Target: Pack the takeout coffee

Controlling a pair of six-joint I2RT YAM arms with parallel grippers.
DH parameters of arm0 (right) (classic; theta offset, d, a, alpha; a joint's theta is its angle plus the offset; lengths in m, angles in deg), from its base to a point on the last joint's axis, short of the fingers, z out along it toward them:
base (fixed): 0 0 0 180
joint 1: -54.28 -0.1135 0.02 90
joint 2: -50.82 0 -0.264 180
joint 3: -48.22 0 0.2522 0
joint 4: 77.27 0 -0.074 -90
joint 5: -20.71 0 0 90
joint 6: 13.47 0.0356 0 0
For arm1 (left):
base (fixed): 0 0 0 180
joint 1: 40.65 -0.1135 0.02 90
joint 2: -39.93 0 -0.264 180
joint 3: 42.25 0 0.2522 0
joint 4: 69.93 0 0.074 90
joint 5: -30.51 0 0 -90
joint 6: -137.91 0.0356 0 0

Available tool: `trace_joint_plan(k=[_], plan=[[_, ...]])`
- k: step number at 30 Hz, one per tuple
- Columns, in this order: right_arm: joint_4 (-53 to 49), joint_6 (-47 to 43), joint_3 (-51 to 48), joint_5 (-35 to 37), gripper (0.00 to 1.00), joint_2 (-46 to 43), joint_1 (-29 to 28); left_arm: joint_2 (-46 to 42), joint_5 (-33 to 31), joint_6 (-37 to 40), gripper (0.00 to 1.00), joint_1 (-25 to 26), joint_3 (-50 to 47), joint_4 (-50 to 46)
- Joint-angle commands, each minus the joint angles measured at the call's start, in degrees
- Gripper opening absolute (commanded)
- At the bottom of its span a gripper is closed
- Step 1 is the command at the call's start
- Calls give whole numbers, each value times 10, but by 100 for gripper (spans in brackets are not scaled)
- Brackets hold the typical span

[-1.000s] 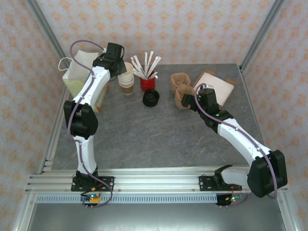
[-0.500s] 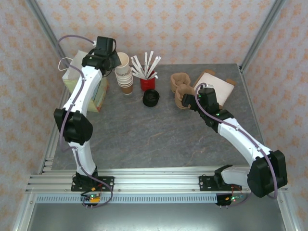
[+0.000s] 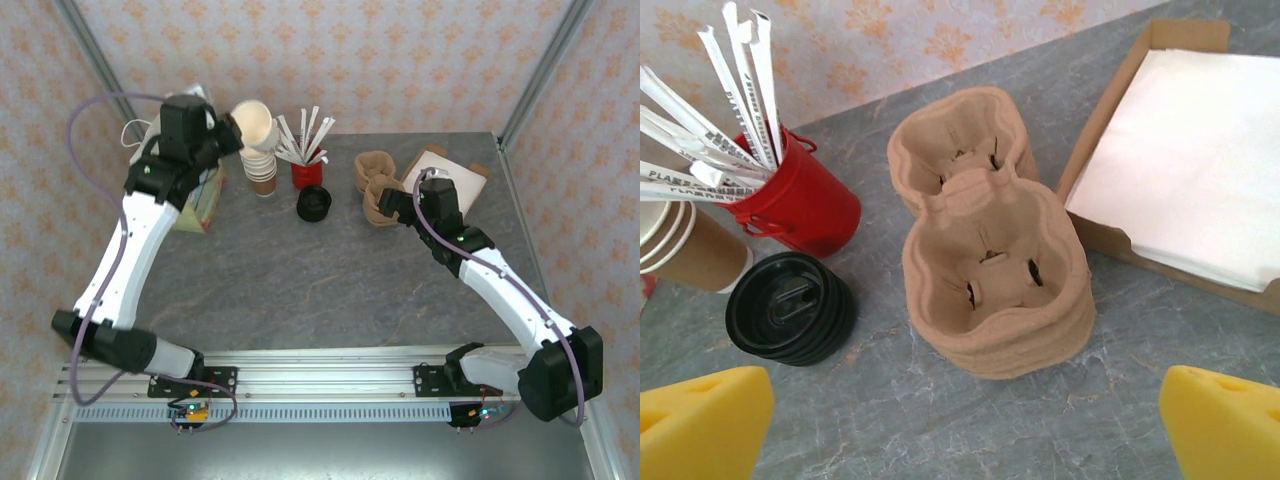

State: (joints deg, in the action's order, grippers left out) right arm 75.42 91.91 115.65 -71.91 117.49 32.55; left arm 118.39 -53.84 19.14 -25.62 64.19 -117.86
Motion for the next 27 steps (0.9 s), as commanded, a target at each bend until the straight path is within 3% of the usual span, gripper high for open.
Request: trace_joint_plan(k=[1,7,13,27], plan=[[-28,-14,22,1,99,-5,-3,-48,8,14,0,42,-110,15],[-37,-18,28,6,99,13,-3,-113,10,-6,0,145,-305,80],[-39,-6,26,2,99,30,-4,-73,-36,-10,0,263,-406,176],[-48,3,9,0,99,21,-3,-7,-93,2,1,317,-449,202]])
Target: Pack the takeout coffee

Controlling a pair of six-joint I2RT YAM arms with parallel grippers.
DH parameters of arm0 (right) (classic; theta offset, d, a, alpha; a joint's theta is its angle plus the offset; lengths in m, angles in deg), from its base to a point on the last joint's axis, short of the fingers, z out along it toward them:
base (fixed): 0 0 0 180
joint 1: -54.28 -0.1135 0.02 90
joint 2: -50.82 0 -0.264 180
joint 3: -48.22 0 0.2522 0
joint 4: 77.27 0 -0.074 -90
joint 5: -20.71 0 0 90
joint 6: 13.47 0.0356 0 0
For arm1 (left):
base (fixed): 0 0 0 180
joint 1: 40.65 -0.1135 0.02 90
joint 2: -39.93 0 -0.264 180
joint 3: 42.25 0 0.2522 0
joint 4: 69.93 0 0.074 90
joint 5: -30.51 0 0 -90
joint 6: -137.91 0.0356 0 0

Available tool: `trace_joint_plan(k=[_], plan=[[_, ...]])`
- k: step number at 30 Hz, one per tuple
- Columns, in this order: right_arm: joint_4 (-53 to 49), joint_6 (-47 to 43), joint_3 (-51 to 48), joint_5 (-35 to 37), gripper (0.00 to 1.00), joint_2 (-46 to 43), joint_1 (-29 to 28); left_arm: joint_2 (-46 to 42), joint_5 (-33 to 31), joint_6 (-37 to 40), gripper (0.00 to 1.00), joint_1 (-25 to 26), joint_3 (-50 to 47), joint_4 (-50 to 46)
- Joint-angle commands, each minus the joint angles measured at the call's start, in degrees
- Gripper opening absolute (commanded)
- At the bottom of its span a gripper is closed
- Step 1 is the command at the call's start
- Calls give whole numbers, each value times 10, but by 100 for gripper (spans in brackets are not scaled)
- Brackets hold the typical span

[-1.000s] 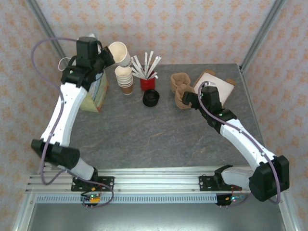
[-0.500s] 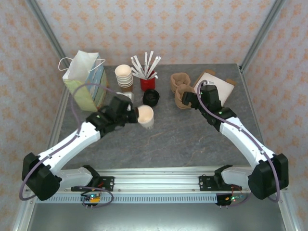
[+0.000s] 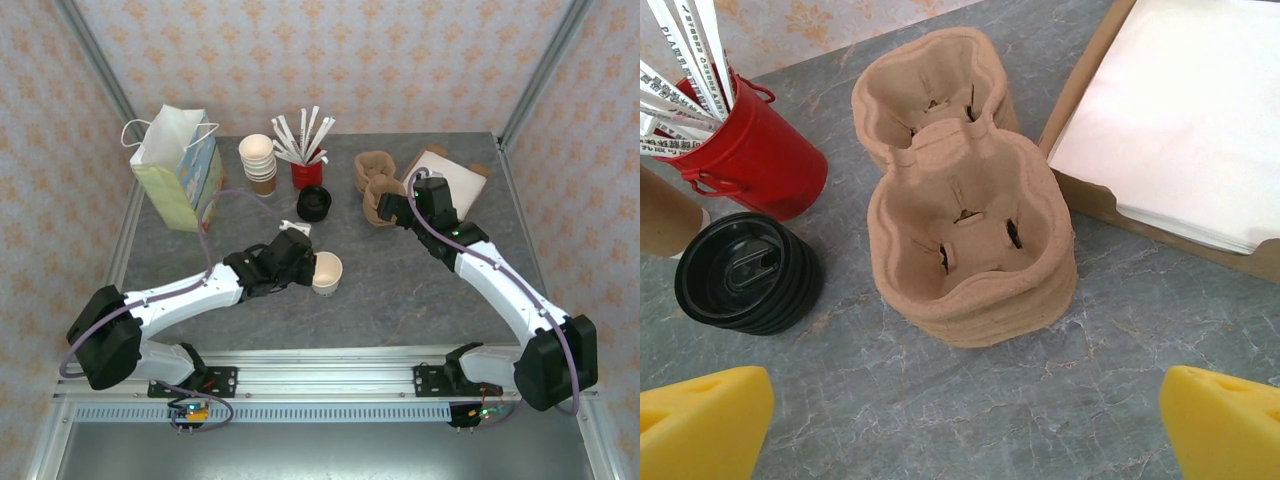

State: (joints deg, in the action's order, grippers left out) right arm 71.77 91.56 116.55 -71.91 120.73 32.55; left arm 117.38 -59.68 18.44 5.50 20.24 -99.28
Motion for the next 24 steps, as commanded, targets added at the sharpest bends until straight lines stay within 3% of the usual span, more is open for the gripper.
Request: trace_joint_plan(k=[1,7,13,15,20,24], plan=[[-12,7,0,0,99,-11,-3,2,-36,9,2,8,-11,14],[-10,9,1,-5,99,-10,-4,-7,-41,9,12,10,-17,4],[1,4,3,-20,99,-16,-10,-32,-50,13,38,10,-5,-17],[7,-6,10,-14,99,-16,-28,-48,-65,15,48,10,4,-32],[20,-7,47,-16,100,32,-87,-100,-145,23,57,9,26,-73],[-3,3,117,-12,84,123,-115,-142,-181,14,63,-13,29,-85]])
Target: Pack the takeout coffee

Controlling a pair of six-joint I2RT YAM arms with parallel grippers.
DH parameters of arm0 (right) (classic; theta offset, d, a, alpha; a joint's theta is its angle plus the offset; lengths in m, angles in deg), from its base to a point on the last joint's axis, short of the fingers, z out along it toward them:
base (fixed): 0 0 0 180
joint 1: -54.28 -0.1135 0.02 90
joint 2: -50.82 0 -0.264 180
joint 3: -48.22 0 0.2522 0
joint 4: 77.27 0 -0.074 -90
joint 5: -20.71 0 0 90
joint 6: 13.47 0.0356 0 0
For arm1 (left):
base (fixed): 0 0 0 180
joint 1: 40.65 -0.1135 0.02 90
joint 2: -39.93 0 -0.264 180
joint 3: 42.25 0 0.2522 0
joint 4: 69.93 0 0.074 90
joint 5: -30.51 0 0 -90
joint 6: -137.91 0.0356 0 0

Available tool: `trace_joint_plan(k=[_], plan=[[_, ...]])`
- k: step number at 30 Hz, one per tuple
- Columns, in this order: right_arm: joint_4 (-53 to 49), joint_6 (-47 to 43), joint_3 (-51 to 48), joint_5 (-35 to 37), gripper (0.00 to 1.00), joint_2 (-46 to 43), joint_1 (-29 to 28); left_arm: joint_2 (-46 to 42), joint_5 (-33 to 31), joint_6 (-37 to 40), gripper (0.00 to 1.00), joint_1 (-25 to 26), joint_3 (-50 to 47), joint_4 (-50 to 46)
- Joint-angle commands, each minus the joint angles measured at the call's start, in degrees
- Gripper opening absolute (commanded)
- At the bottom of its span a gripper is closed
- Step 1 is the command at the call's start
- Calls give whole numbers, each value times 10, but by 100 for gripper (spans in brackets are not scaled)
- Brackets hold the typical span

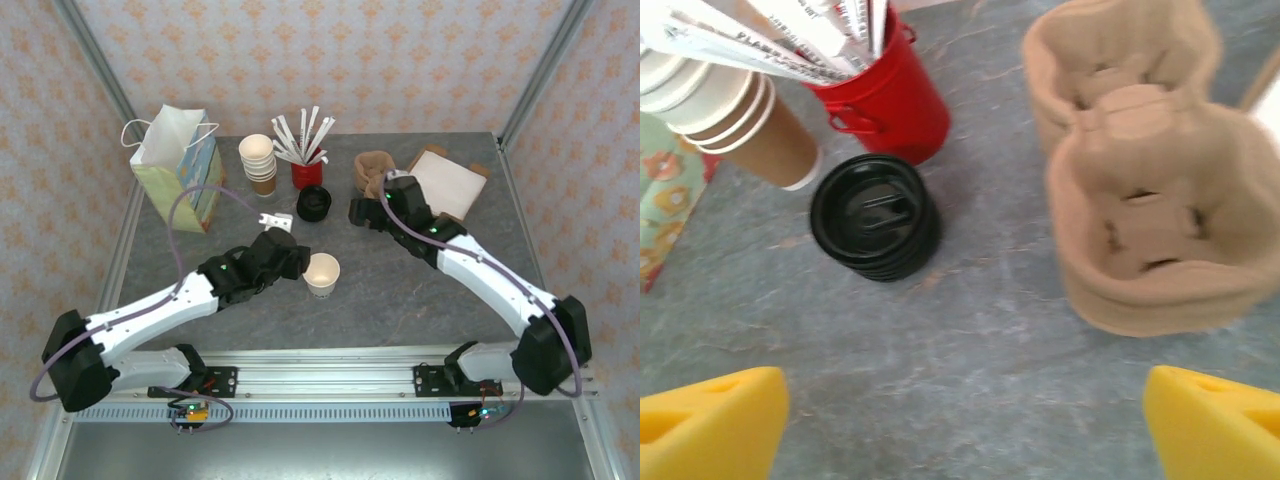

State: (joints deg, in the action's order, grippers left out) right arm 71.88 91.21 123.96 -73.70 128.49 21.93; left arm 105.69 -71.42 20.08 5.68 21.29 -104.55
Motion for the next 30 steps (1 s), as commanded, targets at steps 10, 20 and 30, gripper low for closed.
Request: trace_joint_plan(k=[10,20,30], plan=[[-16,57,191,16,58,257,-25,-42,-48,-25,63,-71,20,-59],[-15,107,294,31,47,394,-22,-51,-39,-41,63,-71,7,-51],[-33,129,343,54,42,447,-15,-57,-42,-38,64,-71,5,-54]])
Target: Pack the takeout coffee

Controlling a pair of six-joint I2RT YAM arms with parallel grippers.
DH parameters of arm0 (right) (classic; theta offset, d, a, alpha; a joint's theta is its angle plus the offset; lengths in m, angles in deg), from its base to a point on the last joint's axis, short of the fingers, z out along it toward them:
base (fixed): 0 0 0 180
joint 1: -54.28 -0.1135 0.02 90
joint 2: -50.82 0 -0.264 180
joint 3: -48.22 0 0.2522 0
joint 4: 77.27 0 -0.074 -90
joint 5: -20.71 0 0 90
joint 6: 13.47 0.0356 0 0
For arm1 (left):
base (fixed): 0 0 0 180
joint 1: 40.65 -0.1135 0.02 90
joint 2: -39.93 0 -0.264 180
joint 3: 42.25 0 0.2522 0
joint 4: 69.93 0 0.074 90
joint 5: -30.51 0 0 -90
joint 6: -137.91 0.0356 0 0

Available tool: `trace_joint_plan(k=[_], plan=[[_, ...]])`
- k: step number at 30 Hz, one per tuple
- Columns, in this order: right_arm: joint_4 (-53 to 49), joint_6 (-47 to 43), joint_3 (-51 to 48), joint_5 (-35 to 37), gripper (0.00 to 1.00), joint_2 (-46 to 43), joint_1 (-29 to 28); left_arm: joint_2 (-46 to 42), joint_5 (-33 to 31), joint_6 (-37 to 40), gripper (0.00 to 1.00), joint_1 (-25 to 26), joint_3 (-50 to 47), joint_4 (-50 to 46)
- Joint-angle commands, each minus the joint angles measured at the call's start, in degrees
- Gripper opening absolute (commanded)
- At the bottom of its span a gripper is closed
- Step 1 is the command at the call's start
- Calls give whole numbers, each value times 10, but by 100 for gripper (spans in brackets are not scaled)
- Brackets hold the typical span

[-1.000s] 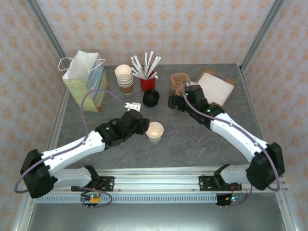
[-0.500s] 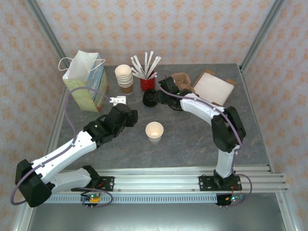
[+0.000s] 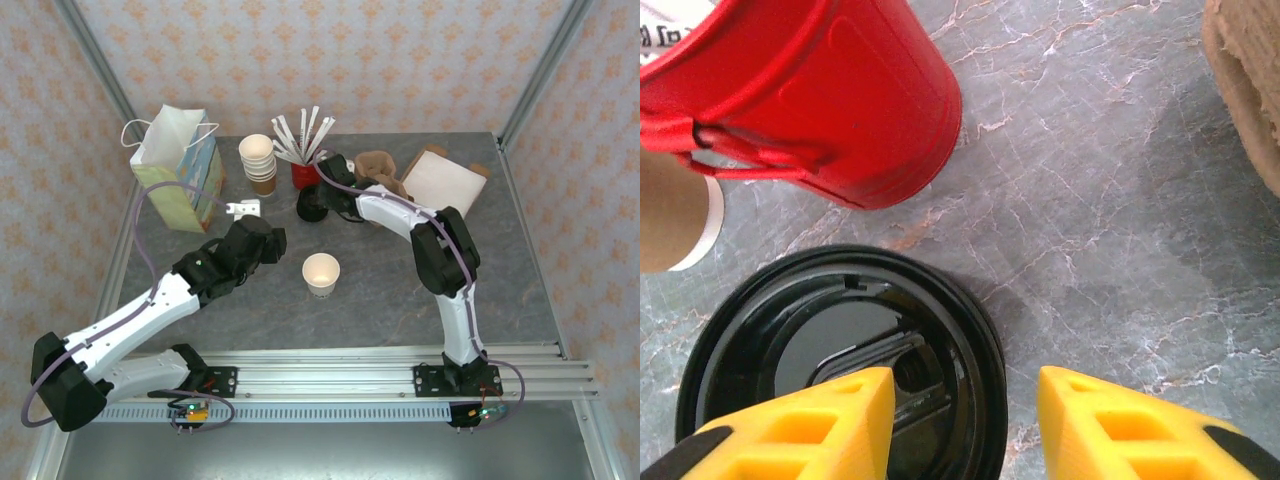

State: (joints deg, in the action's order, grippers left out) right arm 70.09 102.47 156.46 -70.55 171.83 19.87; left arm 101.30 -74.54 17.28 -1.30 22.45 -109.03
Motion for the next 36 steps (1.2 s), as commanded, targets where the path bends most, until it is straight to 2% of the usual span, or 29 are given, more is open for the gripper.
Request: trace_joint_plan(k=[1,13,36], plan=[[-15,17,18,22,41,16,5,-14,-10,-10,64,-2,-6,-9],[-8,19,12,15,28,24,8,-14,-7,-14,64,-2,-12,-9],[-6,21,6,0,17,17,8,-23,-11,-20,63,-2,-25,-11]])
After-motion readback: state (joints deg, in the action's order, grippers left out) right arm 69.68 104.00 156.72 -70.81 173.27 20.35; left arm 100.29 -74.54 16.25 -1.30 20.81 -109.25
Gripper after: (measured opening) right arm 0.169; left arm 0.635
